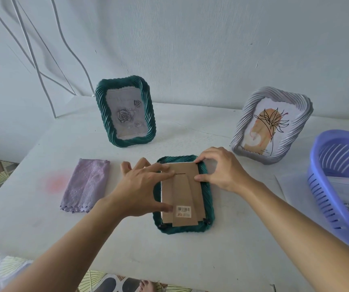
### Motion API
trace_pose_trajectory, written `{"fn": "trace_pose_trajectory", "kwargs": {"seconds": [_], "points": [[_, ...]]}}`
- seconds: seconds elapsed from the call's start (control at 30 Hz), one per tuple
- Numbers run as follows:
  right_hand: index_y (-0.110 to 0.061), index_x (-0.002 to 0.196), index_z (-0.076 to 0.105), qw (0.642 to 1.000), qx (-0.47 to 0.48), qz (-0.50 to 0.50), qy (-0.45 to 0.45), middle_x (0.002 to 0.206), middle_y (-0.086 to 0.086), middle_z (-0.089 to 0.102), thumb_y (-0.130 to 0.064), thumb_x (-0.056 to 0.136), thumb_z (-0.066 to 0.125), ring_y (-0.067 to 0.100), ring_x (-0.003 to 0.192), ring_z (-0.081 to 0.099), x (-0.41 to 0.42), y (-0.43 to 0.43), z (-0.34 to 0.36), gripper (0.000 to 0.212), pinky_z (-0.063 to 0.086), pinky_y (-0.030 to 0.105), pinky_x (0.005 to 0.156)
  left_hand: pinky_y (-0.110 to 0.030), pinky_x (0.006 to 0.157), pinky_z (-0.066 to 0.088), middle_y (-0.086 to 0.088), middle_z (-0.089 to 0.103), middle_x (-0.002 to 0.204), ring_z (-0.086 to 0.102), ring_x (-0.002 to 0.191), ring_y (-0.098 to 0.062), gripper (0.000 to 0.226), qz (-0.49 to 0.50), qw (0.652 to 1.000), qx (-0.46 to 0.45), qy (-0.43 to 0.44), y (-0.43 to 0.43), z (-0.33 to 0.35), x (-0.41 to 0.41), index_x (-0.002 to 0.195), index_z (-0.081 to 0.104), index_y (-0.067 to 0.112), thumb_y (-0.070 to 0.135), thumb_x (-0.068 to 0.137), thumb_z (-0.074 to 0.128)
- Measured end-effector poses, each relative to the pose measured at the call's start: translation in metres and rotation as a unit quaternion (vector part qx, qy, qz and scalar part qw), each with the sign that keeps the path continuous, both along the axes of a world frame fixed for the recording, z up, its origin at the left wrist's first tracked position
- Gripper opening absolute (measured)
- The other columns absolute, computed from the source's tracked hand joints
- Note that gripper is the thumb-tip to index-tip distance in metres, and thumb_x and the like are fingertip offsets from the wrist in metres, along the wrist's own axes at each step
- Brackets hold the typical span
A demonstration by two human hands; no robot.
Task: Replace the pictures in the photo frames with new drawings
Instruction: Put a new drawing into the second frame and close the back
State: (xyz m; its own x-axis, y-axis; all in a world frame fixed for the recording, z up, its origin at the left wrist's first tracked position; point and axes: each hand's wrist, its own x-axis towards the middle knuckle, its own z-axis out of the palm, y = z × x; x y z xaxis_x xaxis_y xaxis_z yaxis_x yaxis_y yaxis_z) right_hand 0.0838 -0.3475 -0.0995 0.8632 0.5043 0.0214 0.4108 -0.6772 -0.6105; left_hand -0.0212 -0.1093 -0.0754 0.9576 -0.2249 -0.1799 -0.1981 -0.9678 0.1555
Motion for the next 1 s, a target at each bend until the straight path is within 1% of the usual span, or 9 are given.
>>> {"fn": "trace_pose_trajectory", "kwargs": {"seconds": [0.1,0.23,0.3,0.4,0.47,0.53,0.63,0.8,1.0], "points": [[-0.026,0.107,0.073,1.0,0.002,-0.011,-0.005,0.112,-0.008,0.065,-0.035,0.067,0.09,0.016,0.108,0.052,-0.003,0.002,-0.003,0.044,0.037,0.027,0.09,-0.038,0.081,0.016,0.029,0.029,0.153,0.029,0.116,-0.007,0.096,0.003,1.0,0.004,0.003,-0.001,-0.001,-0.002,0.151,0.03,0.047,0.088,0.067,0.054],[-0.025,0.117,0.07,0.999,-0.03,-0.006,-0.021,0.123,-0.01,0.058,-0.031,0.072,0.086,0.015,0.118,0.046,-0.009,0.009,-0.001,0.048,0.041,0.039,0.1,-0.038,0.082,0.018,0.03,0.026,0.156,0.03,0.117,-0.007,0.096,0.006,1.0,-0.004,0.005,0.0,-0.004,-0.003,0.152,0.028,0.047,0.087,0.069,0.054],[-0.027,0.124,0.066,0.999,-0.046,0.003,-0.025,0.126,-0.011,0.056,-0.027,0.075,0.084,0.015,0.121,0.044,-0.011,0.012,0.001,0.052,0.041,0.043,0.101,-0.038,0.083,0.021,0.03,0.027,0.156,0.032,0.117,-0.007,0.096,0.011,0.999,-0.031,0.012,0.002,-0.008,-0.004,0.152,0.03,0.047,0.087,0.067,0.055],[-0.032,0.121,0.067,0.997,-0.069,0.012,-0.012,0.127,-0.013,0.052,-0.024,0.078,0.082,0.014,0.119,0.044,-0.012,0.015,0.002,0.046,0.041,0.044,0.1,-0.04,0.089,0.026,0.033,0.027,0.154,0.033,0.118,-0.006,0.096,0.023,0.996,-0.083,0.034,0.008,-0.01,-0.005,0.15,0.033,0.048,0.087,0.064,0.052],[-0.034,0.12,0.067,0.997,-0.074,0.012,0.002,0.129,-0.013,0.05,-0.024,0.079,0.081,0.014,0.119,0.043,-0.011,0.016,0.002,0.044,0.041,0.044,0.101,-0.043,0.095,0.03,0.035,0.035,0.147,0.036,0.119,-0.007,0.081,0.029,0.991,-0.124,0.032,0.014,-0.009,-0.004,0.147,0.039,0.047,0.077,0.073,0.054],[-0.034,0.12,0.067,0.997,-0.077,0.007,0.008,0.13,-0.014,0.048,-0.021,0.08,0.079,0.013,0.12,0.044,-0.013,0.016,0.001,0.044,0.041,0.043,0.101,-0.046,0.097,0.032,0.032,0.049,0.131,0.044,0.113,-0.007,0.054,0.055,0.984,-0.168,-0.013,0.019,-0.009,0.001,0.138,0.051,0.045,0.055,0.087,0.064],[-0.034,0.121,0.066,0.997,-0.071,-0.01,0.006,0.133,-0.015,0.046,-0.019,0.082,0.076,0.013,0.122,0.044,-0.018,0.018,-0.001,0.043,0.04,0.042,0.101,-0.044,0.089,0.033,0.02,0.056,0.11,0.05,0.099,-0.008,0.031,0.113,0.973,-0.173,-0.099,0.018,-0.015,0.015,0.123,0.064,0.04,0.047,0.093,0.063],[-0.031,0.127,0.061,0.997,-0.067,-0.023,-0.018,0.14,-0.012,0.044,-0.017,0.085,0.07,0.016,0.127,0.044,-0.029,0.018,-0.007,0.045,0.038,0.042,0.101,-0.038,0.081,0.021,0.009,0.05,0.11,0.047,0.109,-0.012,0.036,0.128,0.978,-0.114,-0.118,0.011,-0.024,0.028,0.123,0.063,0.038,0.055,0.091,0.061],[-0.03,0.129,0.06,0.997,-0.062,-0.03,-0.034,0.143,-0.01,0.044,-0.017,0.086,0.068,0.02,0.128,0.045,-0.035,0.018,-0.01,0.046,0.038,0.044,0.103,-0.038,0.079,0.019,0.009,0.051,0.107,0.048,0.104,-0.012,0.03,0.139,0.975,-0.136,-0.105,0.015,-0.027,0.033,0.116,0.063,0.043,0.057,0.089,0.063]]}}
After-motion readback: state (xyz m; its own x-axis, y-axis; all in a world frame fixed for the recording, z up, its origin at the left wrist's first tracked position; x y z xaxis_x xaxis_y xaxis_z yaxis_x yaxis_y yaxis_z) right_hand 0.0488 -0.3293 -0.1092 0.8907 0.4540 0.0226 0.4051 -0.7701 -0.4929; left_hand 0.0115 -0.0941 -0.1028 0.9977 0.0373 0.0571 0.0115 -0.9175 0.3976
